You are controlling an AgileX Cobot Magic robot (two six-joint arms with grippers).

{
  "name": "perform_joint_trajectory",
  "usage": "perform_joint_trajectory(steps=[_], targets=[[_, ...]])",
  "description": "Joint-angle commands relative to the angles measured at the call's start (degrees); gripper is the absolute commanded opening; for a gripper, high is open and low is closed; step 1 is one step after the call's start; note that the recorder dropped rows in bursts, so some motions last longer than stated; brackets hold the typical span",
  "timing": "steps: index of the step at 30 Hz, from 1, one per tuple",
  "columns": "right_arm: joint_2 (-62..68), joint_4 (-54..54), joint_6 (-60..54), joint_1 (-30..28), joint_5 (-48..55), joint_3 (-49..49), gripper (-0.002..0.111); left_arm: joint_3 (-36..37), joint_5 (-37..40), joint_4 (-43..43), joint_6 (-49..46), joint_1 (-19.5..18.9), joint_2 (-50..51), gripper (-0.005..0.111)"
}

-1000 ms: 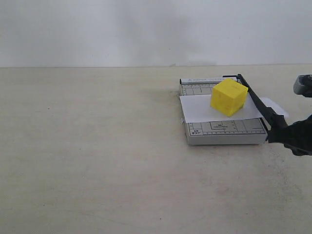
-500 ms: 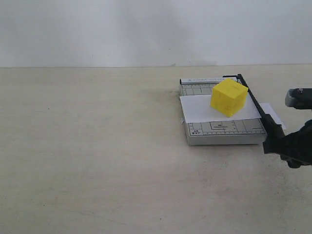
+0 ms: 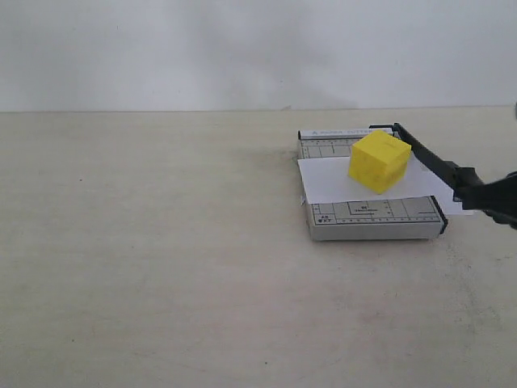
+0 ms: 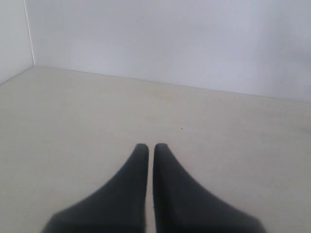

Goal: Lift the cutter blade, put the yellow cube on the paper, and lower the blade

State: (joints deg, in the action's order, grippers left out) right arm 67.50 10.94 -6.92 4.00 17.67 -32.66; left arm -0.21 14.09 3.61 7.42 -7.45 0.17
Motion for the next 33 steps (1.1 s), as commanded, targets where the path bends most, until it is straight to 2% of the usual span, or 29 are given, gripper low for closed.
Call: perform_joint_trajectory(steps=[1,12,14,17,19,24,27,33], targets=[[-11.0,0.1,0.4,-0.1,10.2,0.3,0.0,0.2,-0.7,0.2,-0.3,0.2,-0.2,0.005],[-30.6,2.4,0.7,-0.1,17.4,-0.3,0.0,0.2,-0.7,0.2,-0.3,0.2,-0.2,0.005],[-37.0,3.9,0.7,-0.1,15.3,-1.7,0.0,0.2,-0.6,0.2,-0.3,0.2,-0.2,0.005],[-47.4,5.0,-1.7,-0.1,5.4,-1.8,0.0,0.2,-0.6,0.2,-0.3,0.2,-0.2,0.005],[-52.2,5.0,-5.0,-0.1,2.7,-1.8,0.0,0.2,-0.6,0.2,-0.3,0.2,-0.2,0.005],[-59.1,6.4,-5.0,-0.1,7.5,-1.2,0.0,0.2,-0.6,0.2,-0.3,0.2,-0.2,0.005],[-60.3,10.1,-5.0,-0.1,6.1,2.9,0.0,0.2,-0.7,0.2,-0.3,0.2,-0.2,0.005],[-58.8,15.2,-4.4,-0.1,-10.8,17.2,0.0,0.2,-0.7,0.2,-0.3,0.2,-0.2,0.005]])
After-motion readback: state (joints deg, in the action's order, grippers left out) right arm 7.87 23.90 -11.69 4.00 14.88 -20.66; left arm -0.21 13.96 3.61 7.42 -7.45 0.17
